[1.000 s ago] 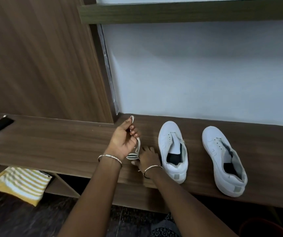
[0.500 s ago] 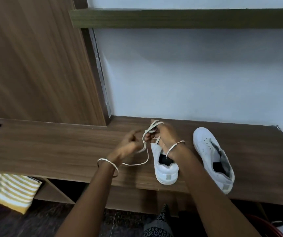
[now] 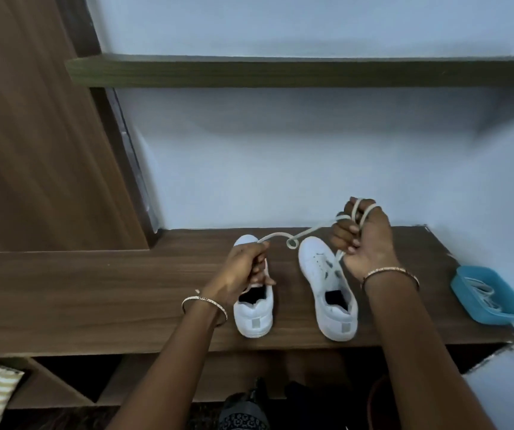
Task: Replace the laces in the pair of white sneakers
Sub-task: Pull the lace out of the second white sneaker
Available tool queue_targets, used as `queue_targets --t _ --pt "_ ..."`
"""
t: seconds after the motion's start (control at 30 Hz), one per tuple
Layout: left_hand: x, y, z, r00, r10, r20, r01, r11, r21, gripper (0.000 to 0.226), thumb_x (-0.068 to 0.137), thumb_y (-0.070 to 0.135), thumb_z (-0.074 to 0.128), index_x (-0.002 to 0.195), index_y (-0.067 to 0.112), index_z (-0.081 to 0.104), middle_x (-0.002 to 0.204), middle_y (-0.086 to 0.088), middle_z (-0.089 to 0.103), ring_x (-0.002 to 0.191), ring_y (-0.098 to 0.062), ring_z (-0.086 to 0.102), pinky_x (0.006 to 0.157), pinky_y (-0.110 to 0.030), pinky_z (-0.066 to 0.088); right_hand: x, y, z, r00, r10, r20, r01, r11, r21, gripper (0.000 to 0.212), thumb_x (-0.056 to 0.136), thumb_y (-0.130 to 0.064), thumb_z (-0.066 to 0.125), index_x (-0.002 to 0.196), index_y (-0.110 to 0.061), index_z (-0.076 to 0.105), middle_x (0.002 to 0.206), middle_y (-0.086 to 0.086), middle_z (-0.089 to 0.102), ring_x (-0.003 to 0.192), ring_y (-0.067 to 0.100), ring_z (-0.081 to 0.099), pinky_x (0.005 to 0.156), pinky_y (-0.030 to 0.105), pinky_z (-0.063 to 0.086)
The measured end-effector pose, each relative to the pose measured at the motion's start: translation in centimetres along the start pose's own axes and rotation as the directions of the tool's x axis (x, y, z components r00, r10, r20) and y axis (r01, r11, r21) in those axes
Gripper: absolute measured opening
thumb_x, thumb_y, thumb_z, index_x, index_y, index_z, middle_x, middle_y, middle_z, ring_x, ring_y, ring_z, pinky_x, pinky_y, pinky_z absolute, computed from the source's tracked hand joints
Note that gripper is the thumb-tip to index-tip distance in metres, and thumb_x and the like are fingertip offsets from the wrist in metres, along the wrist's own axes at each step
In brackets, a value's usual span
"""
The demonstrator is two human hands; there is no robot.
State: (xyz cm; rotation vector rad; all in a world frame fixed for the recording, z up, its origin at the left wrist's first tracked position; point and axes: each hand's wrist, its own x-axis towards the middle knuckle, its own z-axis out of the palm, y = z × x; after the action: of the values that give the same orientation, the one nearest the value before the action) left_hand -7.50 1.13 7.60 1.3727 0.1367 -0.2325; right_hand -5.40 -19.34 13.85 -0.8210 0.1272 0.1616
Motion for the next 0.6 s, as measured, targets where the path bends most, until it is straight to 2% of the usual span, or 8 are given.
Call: queue_targets --t 0.1,0.17,0.2,0.3,0.33,0.4,0.5,0.6 --pt "-0.7 2.1 3.9 0.996 0.064 0.061 -0.062 0.997 -0.037 0.033 0.098 0.021 0.047 0.065 0.016 0.043 0.048 0.009 0.03 0.041 -0.008 0.02 0.045 -0.024 0.023 -2.3 -1.0 -2.2 0.996 -0.049 -0.071 0.021 0.935 -0.354 0.016 0.096 -0.023 0.053 0.084 -0.013 0.056 0.046 -0.007 0.022 0.034 0.006 0.015 0.036 0.015 0.01" --pt "-1.4 4.0 7.0 0.979 0.09 0.184 -0.076 0.994 -0.081 0.034 0.097 0.026 0.044 0.064 0.016 0.043 0.053 0.006 0.024 0.044 -0.009 0.015 0.048 -0.027 0.017 -3.5 -0.3 -3.5 0.999 0.033 -0.009 -0.032 0.82 -0.572 0.016 0.095 -0.025 0.06 0.105 -0.013 0.062 0.051 -0.006 0.023 0.038 0.005 0.016 0.04 0.017 0.009" --pt "-1.7 4.7 8.7 0.967 0.095 0.234 -0.078 0.994 -0.082 0.036 0.097 0.029 0.044 0.063 0.016 0.043 0.055 0.004 0.021 0.046 -0.01 0.014 0.049 -0.027 0.016 -4.2 0.0 -4.4 0.992 0.117 0.053 -0.06 0.785 -0.616 0.018 0.095 -0.03 0.062 0.103 -0.014 0.063 0.053 -0.004 0.023 0.039 0.005 0.015 0.041 0.018 0.008" --pt "-2.4 6.1 13.1 0.951 0.105 0.291 -0.088 0.994 -0.07 0.043 0.1 0.03 0.045 0.06 0.016 0.044 0.056 0.002 0.021 0.044 -0.011 0.018 0.047 -0.026 0.019 -5.8 -0.1 -6.8 0.902 0.352 0.251 -0.163 0.815 -0.555 0.061 0.083 -0.061 0.067 0.076 -0.01 0.034 0.057 0.007 0.013 0.04 0.007 0.009 0.039 0.022 0.007" --pt "-2.6 6.3 14.2 0.947 0.106 0.305 -0.086 0.993 -0.079 0.042 0.101 0.029 0.046 0.061 0.015 0.044 0.056 0.002 0.023 0.043 -0.011 0.02 0.047 -0.026 0.021 -6.2 -0.4 -7.4 0.885 0.354 0.302 -0.156 0.837 -0.525 0.064 0.08 -0.064 0.069 0.075 -0.012 0.033 0.056 0.007 0.013 0.04 0.007 0.008 0.038 0.021 0.008" --pt "-2.9 6.2 16.2 0.932 0.113 0.344 -0.088 0.992 -0.087 0.041 0.102 0.027 0.047 0.063 0.013 0.046 0.057 -0.001 0.027 0.045 -0.012 0.027 0.052 -0.028 0.026 -7.0 -1.7 -8.7 0.892 0.305 0.335 -0.096 0.85 -0.519 0.055 0.082 -0.059 0.07 0.082 -0.007 0.052 0.054 0.005 0.024 0.04 0.006 0.01 0.038 0.02 0.01" --pt "-2.8 4.6 18.6 0.922 0.149 0.356 -0.136 0.989 -0.062 0.037 0.101 0.024 0.049 0.068 0.009 0.053 0.06 -0.007 0.041 0.051 -0.017 0.042 0.058 -0.031 0.04 -8.7 -3.6 -10.1 0.943 0.219 0.253 -0.023 0.797 -0.604 0.039 0.088 -0.045 0.07 0.076 -0.01 0.059 0.058 0.0 0.034 0.041 0.005 0.018 0.039 0.02 0.01" --pt "-2.0 1.2 20.4 0.937 0.17 0.305 -0.204 0.976 0.083 0.033 0.101 0.021 0.05 0.073 0.008 0.064 0.069 -0.006 0.062 0.064 -0.018 0.06 0.073 -0.034 0.05 -10.1 -5.3 -12.5 0.998 0.009 -0.056 -0.047 0.684 -0.728 0.043 0.098 -0.036 0.056 0.06 -0.019 0.049 0.055 0.0 0.037 0.04 0.007 0.024 0.039 0.021 0.014"
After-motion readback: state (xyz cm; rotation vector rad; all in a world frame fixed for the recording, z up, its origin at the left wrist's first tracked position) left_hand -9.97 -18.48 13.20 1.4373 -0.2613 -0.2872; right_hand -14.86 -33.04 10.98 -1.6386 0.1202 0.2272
